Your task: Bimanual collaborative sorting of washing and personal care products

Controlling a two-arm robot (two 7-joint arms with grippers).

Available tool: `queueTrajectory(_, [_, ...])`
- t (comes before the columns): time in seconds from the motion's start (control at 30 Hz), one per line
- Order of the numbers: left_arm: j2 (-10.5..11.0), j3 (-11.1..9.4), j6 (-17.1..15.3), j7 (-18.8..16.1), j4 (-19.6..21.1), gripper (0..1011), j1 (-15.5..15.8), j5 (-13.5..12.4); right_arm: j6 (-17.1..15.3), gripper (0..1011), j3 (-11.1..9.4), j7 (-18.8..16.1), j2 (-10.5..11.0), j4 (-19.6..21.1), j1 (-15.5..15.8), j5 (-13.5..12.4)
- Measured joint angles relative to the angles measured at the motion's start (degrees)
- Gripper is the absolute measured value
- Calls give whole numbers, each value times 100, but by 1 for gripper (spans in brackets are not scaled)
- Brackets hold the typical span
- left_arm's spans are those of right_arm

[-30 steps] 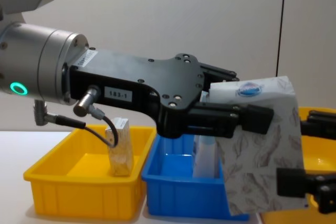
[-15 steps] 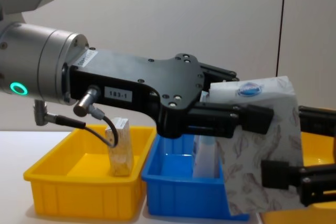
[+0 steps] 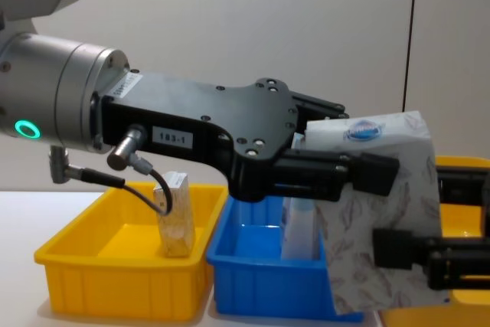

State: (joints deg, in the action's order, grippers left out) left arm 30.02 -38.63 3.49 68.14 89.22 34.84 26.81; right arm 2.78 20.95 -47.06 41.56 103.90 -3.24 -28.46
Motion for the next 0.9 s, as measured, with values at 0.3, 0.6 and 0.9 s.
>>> queueTrajectory(0.3, [0, 0, 0, 0, 0, 363, 0, 0, -11, 492, 20, 4, 4, -6, -17, -1])
queueTrajectory(0.6, [0, 0, 0, -2, 0, 363, 0, 0, -15, 348, 29, 2, 7, -6, -23, -3])
queueTrajectory(0.9, [0, 0, 0, 0, 0, 532, 0, 1, -46, 338, 35, 26, 20, 11, -16, -52])
